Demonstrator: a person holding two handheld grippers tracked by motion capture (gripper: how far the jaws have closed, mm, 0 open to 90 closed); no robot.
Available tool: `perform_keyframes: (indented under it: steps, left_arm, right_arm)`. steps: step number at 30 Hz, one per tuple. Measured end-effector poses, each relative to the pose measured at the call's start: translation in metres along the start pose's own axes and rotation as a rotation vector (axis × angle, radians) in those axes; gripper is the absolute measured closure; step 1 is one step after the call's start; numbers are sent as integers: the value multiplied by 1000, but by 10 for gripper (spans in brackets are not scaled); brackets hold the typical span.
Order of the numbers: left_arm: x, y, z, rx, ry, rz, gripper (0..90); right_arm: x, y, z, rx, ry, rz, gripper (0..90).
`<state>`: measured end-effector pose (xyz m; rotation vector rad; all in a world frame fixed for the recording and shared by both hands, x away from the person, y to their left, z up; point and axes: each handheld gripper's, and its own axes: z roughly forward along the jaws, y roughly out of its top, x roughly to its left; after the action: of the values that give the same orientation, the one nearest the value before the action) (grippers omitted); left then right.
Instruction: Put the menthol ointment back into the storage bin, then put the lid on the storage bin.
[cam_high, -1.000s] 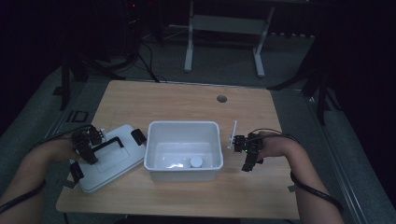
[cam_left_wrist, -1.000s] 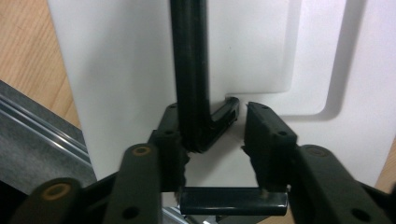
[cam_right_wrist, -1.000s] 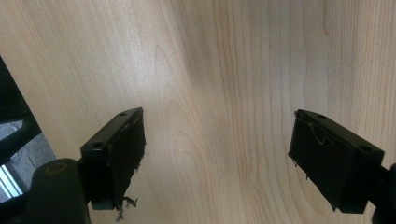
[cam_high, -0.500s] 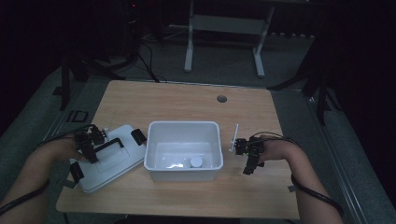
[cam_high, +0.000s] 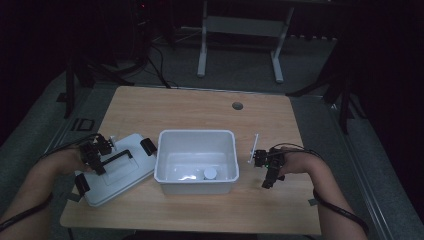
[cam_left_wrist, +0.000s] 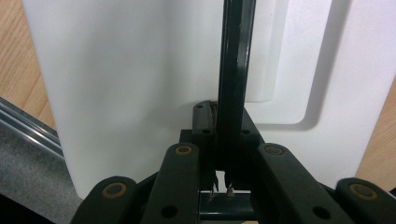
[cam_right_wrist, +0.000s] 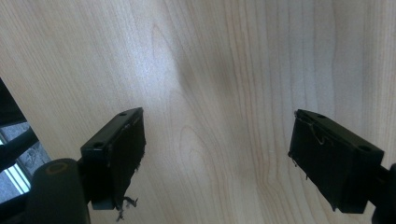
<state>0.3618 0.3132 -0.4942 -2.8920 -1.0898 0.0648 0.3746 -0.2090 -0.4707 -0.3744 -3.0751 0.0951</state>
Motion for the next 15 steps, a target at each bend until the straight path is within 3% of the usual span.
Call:
perform_keyframes:
  steps: [10, 15]
  left_arm:
    - [3, -5, -3, -14, -19, 0, 834]
    - [1, -11, -10, -25, -17, 19, 835]
  right_arm:
    - [-2, -3, 2, -7, 3, 15, 178]
    - [-1, -6, -1, -14, -8, 16, 178]
